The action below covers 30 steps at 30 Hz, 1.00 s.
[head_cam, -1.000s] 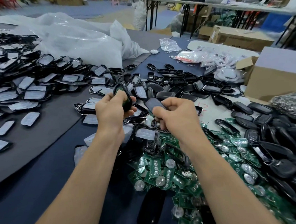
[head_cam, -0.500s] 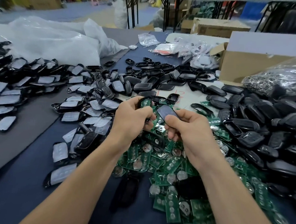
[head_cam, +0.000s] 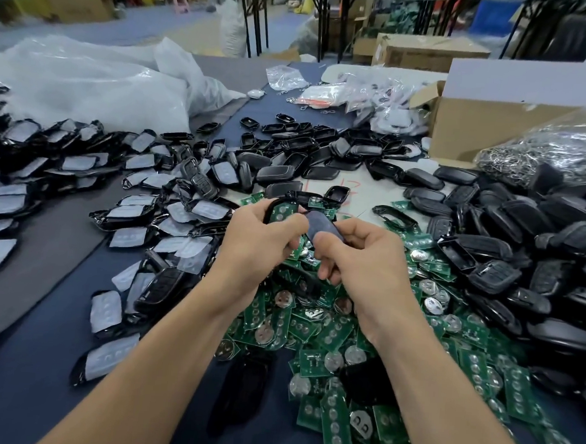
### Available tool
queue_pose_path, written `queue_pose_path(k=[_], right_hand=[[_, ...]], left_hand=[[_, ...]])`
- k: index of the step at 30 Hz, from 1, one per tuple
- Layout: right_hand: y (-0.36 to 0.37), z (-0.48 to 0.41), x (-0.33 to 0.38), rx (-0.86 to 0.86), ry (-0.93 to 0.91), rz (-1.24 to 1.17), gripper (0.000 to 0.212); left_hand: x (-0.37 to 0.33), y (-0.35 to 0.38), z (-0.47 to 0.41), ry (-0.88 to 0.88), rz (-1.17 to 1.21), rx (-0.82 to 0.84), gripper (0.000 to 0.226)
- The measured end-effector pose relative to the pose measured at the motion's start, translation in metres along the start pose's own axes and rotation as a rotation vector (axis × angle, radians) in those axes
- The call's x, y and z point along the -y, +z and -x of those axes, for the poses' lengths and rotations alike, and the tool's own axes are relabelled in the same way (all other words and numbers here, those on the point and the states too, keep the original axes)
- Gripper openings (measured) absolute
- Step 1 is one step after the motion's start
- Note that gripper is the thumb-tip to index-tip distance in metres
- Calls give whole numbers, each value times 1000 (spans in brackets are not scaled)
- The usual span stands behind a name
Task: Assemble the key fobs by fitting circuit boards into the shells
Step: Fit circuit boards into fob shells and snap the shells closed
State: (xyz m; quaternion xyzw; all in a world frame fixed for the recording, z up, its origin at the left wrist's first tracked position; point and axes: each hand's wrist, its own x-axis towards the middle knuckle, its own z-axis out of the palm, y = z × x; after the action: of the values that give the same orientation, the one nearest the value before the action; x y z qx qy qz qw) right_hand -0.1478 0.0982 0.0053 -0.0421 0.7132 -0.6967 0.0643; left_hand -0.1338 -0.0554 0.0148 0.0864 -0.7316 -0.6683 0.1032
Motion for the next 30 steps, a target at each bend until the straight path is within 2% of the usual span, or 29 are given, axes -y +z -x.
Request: queue_pose_path(k=[2, 6, 10, 12, 14, 17, 21, 25, 28, 30], right_hand=[[-2, 0, 4, 59, 49, -73, 7], [-13, -2, 15, 272, 317, -409, 43], [-20, 2, 15, 415, 322, -492, 48], [-20, 2, 14, 433, 292, -468, 46], [-18, 2, 13, 394, 245, -387, 40], [-13, 5, 10, 248, 120, -221, 26], [-1, 8, 6, 23, 20, -96, 28], [1, 8, 4, -128, -87, 65, 29], [2, 10, 7, -199, -188, 207, 31], [4, 12, 7, -219, -226, 289, 35]], left_hand=[[0, -2, -1, -10, -8, 13, 26], [-4, -12, -4, -56, 112, 116, 26], [-7, -18, -4, -2, 144, 229, 17], [-5, -19, -4, 14, 146, 235, 23], [-4, -18, -3, 28, 96, 212, 21], [-3, -11, -1, 12, -34, 117, 12], [-1, -5, 1, -79, -76, -2, 37], [-11, -11, 1, -272, 189, 156, 25], [-13, -14, 2, -281, 162, 272, 43], [-13, -13, 4, -233, 111, 288, 46]])
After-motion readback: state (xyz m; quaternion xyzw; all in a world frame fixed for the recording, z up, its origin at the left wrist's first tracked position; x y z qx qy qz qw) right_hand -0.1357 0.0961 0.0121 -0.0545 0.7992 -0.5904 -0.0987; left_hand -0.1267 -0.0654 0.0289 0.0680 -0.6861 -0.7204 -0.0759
